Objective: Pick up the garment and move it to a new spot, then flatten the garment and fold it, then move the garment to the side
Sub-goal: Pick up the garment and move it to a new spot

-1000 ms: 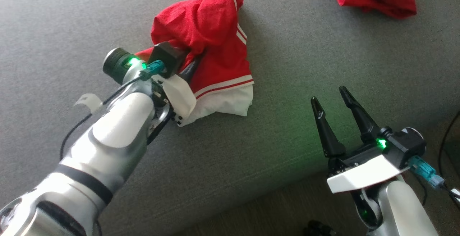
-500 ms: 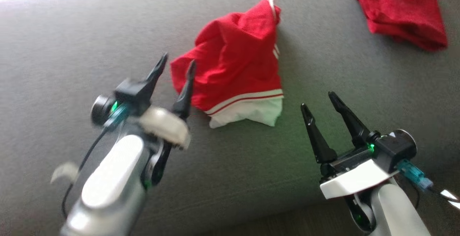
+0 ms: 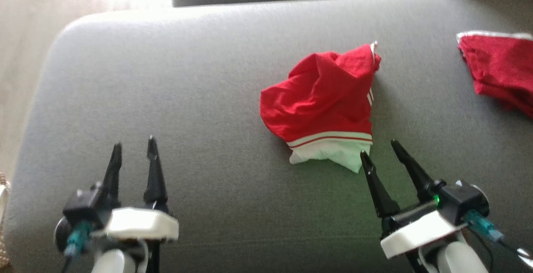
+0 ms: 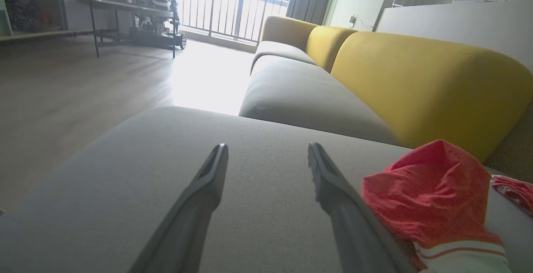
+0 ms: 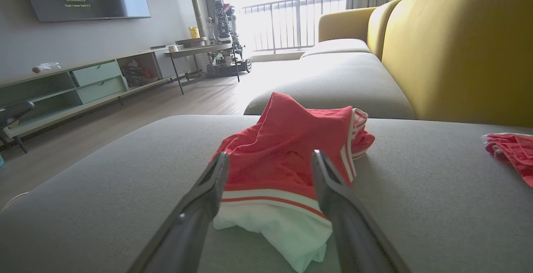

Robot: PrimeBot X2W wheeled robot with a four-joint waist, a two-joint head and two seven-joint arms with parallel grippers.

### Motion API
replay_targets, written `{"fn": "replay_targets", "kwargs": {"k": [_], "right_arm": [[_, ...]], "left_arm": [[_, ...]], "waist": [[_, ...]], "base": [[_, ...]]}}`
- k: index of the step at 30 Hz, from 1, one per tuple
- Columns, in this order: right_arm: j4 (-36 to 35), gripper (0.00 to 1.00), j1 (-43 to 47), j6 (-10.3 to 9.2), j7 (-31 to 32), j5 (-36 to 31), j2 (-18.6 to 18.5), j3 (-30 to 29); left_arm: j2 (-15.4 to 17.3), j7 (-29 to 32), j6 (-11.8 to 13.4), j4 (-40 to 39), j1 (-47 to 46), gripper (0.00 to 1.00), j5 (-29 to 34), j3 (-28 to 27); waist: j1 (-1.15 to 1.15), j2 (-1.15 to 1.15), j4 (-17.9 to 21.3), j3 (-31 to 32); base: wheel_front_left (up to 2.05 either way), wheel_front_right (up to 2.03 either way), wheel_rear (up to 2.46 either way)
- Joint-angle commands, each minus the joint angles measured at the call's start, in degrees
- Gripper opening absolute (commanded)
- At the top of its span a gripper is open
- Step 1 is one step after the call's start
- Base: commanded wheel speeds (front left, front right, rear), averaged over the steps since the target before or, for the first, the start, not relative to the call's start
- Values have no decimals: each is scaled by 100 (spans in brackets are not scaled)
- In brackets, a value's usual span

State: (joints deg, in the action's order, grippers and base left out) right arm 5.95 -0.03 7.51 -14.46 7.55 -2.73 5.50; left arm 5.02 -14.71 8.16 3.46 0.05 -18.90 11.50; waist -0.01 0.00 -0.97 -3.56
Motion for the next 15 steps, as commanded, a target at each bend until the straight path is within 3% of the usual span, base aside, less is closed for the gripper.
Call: {"fn": "replay_targets", "kwargs": {"k": [1, 5, 15], "right_arm": [[-149, 100, 1, -2, -54, -14, -15, 104], [-135, 100, 210, -2, -54, 24, -15, 21], [-120, 100, 494, -2, -54, 3, -15, -141]], "left_arm": [[-5, -29, 37, -290, -21, 100, 239, -259], [-54, -29, 81, -535, 639, 100, 827, -398], [-181, -29, -6, -630, 1301, 100, 1131, -765]], "waist": [[1, 0, -193, 269], [1, 0, -212, 445], [1, 0, -117, 686]], "base": [[0, 0, 0], [0, 0, 0], [0, 0, 0]]}}
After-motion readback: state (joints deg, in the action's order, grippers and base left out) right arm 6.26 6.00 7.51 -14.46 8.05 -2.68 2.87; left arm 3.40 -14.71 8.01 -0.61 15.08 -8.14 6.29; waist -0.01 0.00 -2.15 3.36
